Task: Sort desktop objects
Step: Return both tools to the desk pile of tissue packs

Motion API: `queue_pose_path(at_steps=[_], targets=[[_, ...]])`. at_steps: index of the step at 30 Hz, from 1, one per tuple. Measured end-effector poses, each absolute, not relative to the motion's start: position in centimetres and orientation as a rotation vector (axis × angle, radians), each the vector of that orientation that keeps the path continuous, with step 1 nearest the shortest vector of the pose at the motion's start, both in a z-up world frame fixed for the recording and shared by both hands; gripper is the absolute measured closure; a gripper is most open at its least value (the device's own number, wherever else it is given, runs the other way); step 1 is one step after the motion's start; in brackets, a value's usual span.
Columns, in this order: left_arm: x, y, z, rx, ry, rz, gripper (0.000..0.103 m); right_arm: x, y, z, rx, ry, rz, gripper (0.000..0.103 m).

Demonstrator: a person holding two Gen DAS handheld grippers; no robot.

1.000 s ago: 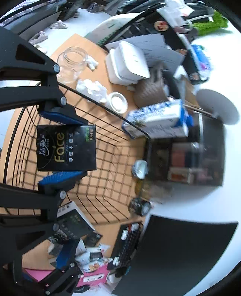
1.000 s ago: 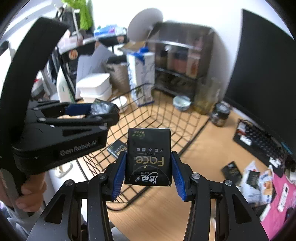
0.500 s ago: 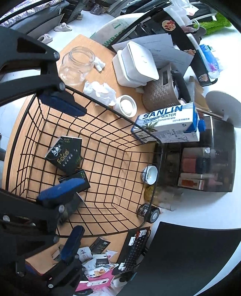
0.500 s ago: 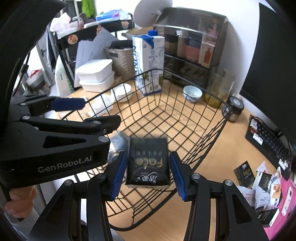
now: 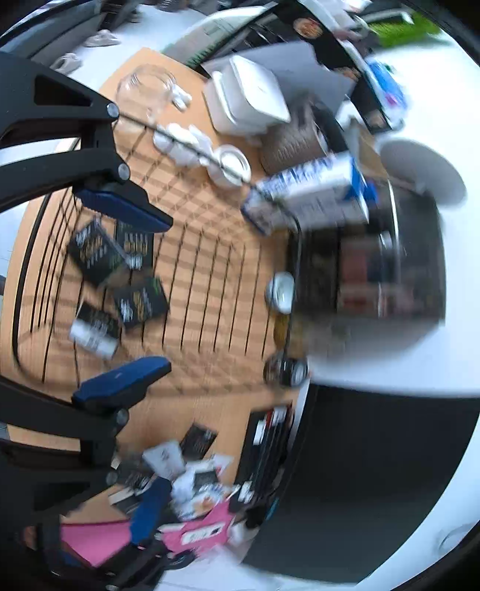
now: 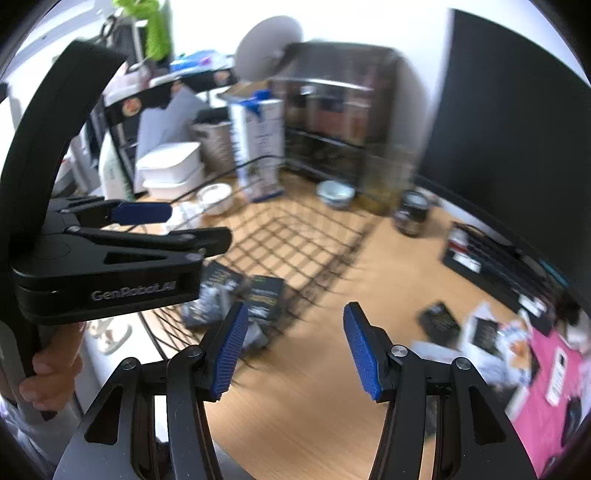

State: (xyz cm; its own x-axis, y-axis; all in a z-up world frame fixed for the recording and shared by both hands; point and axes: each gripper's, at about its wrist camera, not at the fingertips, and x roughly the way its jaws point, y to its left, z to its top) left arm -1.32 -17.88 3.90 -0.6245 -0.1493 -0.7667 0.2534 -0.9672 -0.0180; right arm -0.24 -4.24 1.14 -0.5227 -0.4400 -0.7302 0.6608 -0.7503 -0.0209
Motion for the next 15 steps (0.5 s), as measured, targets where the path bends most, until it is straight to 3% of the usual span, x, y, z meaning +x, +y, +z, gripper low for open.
queue_pose_path(at_steps=[9,15], targets=[[-2.2,-7.4,2.4,1.382,0.016,-2.807,0.029,-1.4,8.2,-0.8,1.109,0.275,-2.434,0.049],[-4.4,-1.1,-1.6,1.528,-0.124,-2.832,0.029,-2.8,14.4,-4.6,1.221,0.211,-2.499,0.049]])
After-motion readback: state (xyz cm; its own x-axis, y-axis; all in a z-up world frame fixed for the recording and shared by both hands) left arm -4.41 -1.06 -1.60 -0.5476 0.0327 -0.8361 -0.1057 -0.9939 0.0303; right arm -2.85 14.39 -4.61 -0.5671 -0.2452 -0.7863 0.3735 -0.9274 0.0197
